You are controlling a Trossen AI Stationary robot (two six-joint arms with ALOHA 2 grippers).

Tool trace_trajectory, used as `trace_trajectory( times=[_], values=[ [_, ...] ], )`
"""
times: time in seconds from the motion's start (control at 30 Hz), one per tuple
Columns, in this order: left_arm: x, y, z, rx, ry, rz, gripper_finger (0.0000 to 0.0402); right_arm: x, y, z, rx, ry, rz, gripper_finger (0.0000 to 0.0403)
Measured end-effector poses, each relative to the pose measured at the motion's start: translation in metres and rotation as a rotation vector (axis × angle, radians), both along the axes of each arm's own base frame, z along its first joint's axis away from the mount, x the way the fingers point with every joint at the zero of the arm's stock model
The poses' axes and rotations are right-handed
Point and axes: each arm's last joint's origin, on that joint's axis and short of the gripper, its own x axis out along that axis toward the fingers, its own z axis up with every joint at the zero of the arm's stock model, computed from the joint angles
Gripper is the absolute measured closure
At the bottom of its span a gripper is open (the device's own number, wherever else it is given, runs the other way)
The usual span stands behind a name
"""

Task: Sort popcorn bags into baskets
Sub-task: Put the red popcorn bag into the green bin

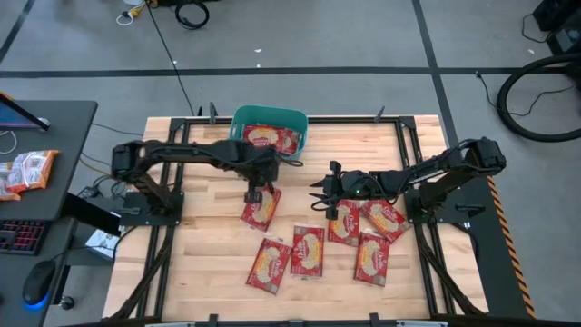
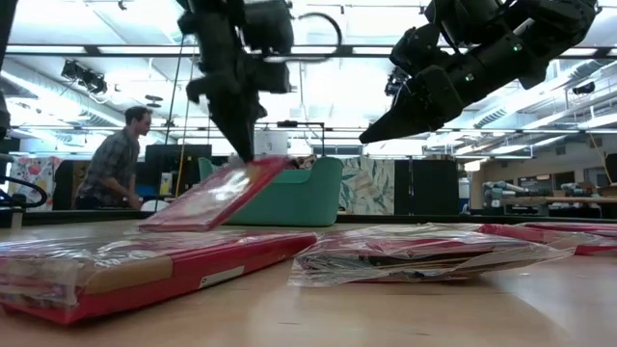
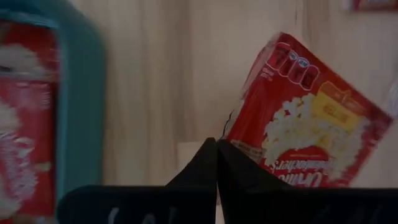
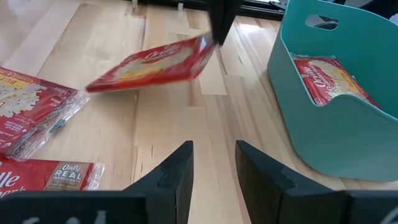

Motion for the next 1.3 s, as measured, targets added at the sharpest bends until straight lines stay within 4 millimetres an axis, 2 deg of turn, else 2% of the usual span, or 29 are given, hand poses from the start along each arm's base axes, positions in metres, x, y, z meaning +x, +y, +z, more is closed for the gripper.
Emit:
trace_trajectory(
  times=[0.2,0.47,0.67,0.87,1.07,1.2,1.3],
  values=[
    [-0.015,0.000,0.029,0.025,-0.090,0.044,0.0400,0.000,0.000,0.000,0.001,-0.005,0.000,0.0279],
    [-0.030,0.006,0.056,0.089,-0.163,0.136,0.0401,0.000,0.000,0.001,0.001,-0.008,0.000,0.0279],
    [-0.033,0.029,0.086,0.059,-0.257,0.306,0.0401,0.000,0.000,0.001,0.001,-0.009,0.000,0.0279],
    [-0.039,0.054,0.116,-0.054,-0.382,0.497,0.0401,0.000,0.000,0.001,0.001,-0.008,0.000,0.0279],
    [-0.045,0.075,0.146,-0.145,-0.539,0.577,0.0401,0.000,0.000,0.001,0.001,-0.008,0.000,0.0279],
    [-0.049,0.088,0.158,-0.152,-0.626,0.616,0.0401,0.000,0.000,0.001,0.001,-0.009,0.000,0.0279],
    [-0.051,0.099,0.159,-0.150,-0.658,0.663,0.0401,0.000,0.000,0.001,0.001,-0.009,0.000,0.0279]
  ],
)
